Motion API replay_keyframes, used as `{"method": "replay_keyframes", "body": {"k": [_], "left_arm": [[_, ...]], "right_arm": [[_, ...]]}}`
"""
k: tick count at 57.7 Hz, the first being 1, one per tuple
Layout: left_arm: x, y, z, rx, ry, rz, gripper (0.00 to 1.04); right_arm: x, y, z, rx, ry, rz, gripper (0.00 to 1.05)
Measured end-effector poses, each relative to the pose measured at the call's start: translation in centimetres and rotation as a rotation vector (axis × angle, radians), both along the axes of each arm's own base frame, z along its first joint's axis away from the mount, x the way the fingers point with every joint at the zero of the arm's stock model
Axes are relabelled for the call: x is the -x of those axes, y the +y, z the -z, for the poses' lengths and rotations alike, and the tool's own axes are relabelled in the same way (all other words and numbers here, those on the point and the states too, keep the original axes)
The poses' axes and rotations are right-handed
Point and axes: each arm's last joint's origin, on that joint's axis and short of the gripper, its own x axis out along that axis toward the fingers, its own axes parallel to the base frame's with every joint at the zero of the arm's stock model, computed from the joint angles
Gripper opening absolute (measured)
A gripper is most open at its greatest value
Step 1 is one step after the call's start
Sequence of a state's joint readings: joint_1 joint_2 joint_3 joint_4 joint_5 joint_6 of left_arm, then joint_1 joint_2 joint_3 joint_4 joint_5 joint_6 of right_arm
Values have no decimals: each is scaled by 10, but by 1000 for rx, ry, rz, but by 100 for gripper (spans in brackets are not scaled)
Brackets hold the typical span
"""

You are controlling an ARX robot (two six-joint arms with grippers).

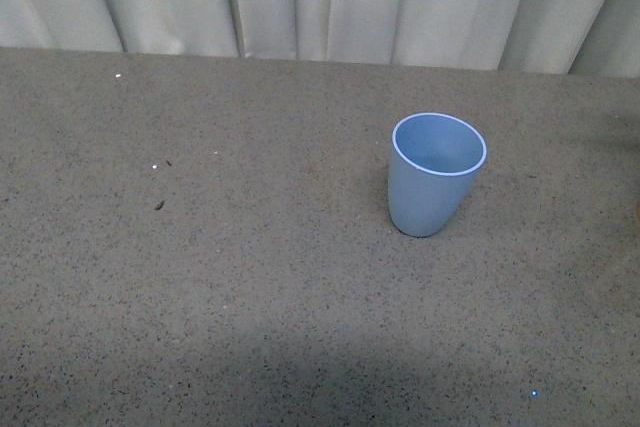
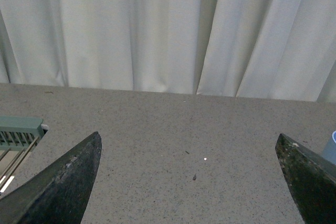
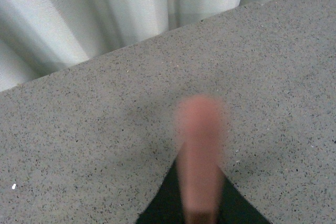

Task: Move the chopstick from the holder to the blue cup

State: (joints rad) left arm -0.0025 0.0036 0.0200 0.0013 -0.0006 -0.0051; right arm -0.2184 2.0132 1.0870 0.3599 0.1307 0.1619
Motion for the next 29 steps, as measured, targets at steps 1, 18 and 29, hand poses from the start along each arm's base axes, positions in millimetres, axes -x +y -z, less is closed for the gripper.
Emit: {"method": "replay_keyframes", "body": {"k": [1, 18, 29], "left_arm": [[0, 0, 0, 0, 0, 0, 98], [0, 0, 0, 0, 0, 0, 98], [0, 0, 0, 0, 0, 0, 98]], "right_arm": [[1, 0, -1, 1, -2, -3, 1], [12, 5, -16, 33, -37, -37, 1], [23, 11, -35, 119, -75, -77, 1]]}}
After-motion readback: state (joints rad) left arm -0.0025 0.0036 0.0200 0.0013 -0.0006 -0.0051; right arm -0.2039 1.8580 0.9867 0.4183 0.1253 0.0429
